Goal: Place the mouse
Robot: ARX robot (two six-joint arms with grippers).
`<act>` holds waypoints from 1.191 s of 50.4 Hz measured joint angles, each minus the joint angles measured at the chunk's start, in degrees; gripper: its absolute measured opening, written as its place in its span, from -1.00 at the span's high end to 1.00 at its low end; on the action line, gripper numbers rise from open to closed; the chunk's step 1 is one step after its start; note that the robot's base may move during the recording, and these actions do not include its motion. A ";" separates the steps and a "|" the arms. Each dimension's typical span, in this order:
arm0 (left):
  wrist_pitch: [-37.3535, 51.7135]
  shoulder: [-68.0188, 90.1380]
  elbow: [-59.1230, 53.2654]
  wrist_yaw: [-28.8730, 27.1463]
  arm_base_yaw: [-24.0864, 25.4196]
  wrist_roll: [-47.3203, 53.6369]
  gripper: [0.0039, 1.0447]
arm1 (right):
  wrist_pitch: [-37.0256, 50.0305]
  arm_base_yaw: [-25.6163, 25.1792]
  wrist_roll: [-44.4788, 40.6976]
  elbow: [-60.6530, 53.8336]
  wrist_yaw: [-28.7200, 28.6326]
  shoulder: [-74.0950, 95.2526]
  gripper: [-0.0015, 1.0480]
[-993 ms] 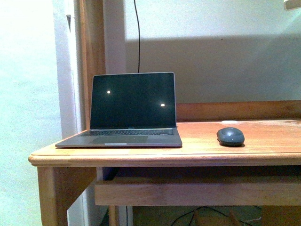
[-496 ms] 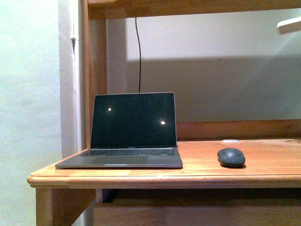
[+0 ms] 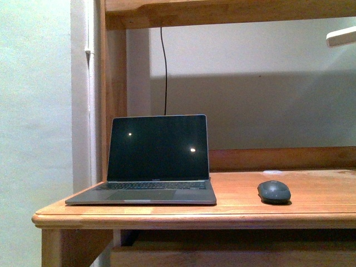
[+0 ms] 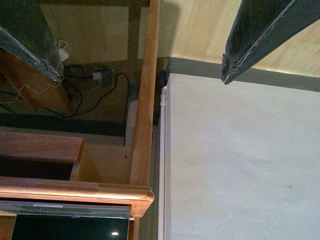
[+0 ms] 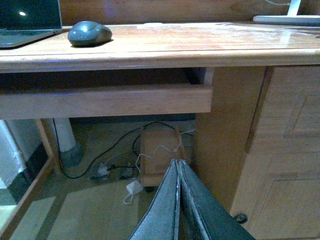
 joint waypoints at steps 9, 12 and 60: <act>0.00 0.00 0.00 0.00 0.00 0.00 -0.86 | -3.65 0.00 0.00 0.00 0.00 -3.76 0.95; 0.00 0.00 0.00 0.00 0.00 0.00 -0.86 | -4.66 0.00 0.00 0.00 0.00 -4.79 0.95; 0.00 0.00 0.00 -0.02 0.00 0.00 -0.86 | -21.20 0.04 -0.04 0.02 0.15 -21.07 0.82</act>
